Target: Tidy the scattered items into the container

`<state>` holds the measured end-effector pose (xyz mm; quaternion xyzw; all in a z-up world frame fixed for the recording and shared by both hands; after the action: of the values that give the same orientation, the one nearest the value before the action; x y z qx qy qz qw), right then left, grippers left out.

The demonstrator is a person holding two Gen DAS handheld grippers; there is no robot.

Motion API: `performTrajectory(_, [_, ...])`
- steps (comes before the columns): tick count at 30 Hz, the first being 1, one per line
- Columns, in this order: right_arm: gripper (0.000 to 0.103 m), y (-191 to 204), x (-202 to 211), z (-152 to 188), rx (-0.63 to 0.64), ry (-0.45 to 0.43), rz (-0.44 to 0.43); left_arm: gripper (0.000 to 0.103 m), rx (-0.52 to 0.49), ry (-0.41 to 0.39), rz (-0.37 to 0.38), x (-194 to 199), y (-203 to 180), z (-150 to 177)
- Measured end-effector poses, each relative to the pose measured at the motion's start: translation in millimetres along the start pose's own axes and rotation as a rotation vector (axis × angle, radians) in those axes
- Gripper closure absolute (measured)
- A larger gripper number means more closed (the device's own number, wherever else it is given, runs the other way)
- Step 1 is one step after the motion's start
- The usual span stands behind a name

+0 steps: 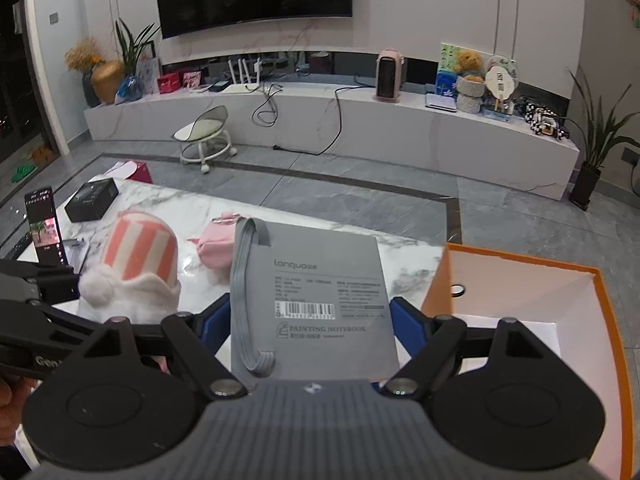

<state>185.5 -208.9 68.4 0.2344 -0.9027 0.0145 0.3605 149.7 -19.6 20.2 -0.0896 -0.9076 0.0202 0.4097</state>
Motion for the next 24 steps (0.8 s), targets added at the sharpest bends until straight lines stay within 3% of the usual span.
performTrajectory(24, [0.020, -96, 44, 7, -0.152, -0.071, 0.145, 0.014, -0.097, -0.024, 0.072, -16, -75, -54])
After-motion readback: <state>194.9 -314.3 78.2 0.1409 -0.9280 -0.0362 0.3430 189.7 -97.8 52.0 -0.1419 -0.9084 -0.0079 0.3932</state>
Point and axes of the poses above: each gripper's, at about its wrist camera, not at the fingertips, and x roughly against the way its jaws point, y to its left, z to its underside, the point moved 3 cm from there along -x, roughly the way its jaws point, and after that the axes turned 8 degrees about -x, right-handed, at the moved point
